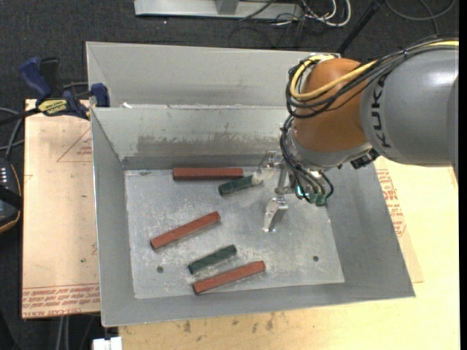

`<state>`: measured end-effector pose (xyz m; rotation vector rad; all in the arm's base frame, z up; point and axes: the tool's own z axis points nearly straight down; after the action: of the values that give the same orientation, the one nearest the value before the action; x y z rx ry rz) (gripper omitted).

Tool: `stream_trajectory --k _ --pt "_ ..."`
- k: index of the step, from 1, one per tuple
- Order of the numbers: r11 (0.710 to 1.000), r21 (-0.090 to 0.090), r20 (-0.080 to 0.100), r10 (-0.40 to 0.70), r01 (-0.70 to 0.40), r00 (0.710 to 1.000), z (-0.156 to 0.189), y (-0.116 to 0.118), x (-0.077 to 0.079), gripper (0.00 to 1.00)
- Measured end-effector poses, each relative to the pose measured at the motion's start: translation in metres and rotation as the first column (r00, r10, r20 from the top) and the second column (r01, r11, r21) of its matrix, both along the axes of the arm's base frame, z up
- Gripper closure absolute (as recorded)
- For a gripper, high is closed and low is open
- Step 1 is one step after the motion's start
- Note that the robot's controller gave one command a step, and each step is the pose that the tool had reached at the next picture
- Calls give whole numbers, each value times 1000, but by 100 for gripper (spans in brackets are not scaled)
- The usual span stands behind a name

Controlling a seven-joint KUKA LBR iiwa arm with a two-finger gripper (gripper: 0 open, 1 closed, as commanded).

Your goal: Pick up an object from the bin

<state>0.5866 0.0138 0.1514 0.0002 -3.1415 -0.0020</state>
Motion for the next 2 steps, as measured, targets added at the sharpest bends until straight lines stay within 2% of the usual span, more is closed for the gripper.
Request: stream_trajectory --k 1,2 --pt "1000 0 1 0 0 1000 0 0 0 0" --pt "999 0 14 -45 45 999 -66 25 68 0"
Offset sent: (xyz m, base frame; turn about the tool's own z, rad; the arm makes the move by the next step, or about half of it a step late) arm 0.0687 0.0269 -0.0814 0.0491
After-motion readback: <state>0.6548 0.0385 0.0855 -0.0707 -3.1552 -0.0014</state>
